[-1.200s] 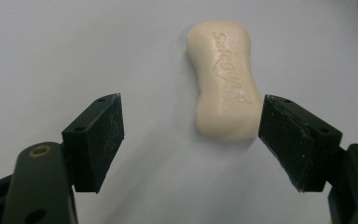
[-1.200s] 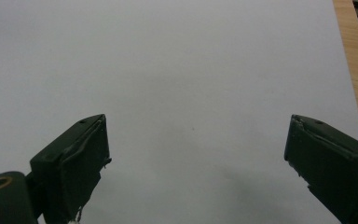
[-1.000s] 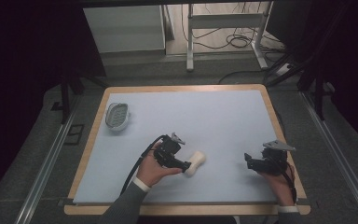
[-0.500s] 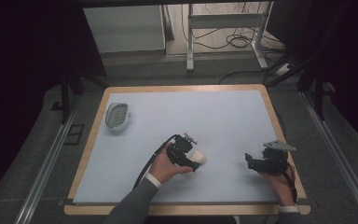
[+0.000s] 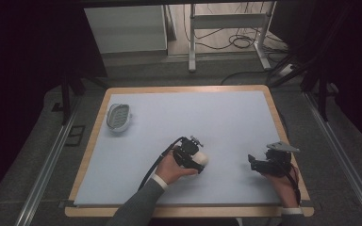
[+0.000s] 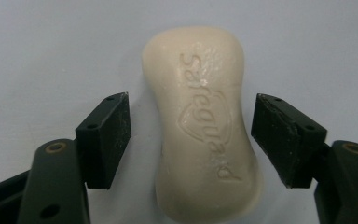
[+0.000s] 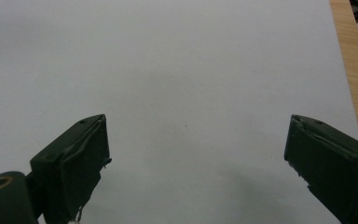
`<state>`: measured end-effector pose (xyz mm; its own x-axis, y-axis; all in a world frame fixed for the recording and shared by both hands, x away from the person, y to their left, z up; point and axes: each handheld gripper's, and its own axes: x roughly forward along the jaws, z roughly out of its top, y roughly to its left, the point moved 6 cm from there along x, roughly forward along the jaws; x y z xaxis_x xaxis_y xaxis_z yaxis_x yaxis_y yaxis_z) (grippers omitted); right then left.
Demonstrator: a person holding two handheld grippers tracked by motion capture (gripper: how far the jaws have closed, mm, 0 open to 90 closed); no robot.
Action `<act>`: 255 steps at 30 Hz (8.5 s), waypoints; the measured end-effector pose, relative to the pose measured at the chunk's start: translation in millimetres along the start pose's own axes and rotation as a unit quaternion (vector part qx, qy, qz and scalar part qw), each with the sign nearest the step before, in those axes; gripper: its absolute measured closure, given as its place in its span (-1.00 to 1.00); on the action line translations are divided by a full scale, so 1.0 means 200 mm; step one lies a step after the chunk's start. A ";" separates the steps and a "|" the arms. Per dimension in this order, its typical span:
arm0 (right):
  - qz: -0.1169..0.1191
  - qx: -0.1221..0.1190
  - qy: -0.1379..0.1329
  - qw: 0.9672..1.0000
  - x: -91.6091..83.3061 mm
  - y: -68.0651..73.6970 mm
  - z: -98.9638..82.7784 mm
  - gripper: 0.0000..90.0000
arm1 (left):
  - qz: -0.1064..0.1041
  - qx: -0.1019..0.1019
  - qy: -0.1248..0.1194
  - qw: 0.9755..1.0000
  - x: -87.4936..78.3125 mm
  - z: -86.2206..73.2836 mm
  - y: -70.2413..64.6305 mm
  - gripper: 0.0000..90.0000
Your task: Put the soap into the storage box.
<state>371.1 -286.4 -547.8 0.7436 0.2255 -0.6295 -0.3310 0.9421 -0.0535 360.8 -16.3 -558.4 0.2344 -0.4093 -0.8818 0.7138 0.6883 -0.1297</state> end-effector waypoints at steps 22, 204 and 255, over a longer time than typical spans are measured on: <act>-0.006 0.006 0.001 1.000 0.00 -0.02 0.00 -0.86 | 0.019 -0.001 0.019 1.000 0.03 0.01 -0.02 -0.08; -0.013 0.015 0.009 1.000 0.01 -0.05 -0.02 -0.86 | 0.139 -0.229 -0.053 0.962 -0.64 -0.22 1.38 0.10; -0.013 0.013 0.007 1.000 0.00 -0.05 -0.02 -0.86 | 0.115 -0.163 -0.128 0.971 -0.72 -0.27 1.13 -0.40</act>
<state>371.9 -296.7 -549.3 0.7433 0.1979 -0.6391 -0.2964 0.9538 -0.0495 452.8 230.0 -484.0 0.5489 -0.3288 -0.7685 0.3856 0.9153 -0.1163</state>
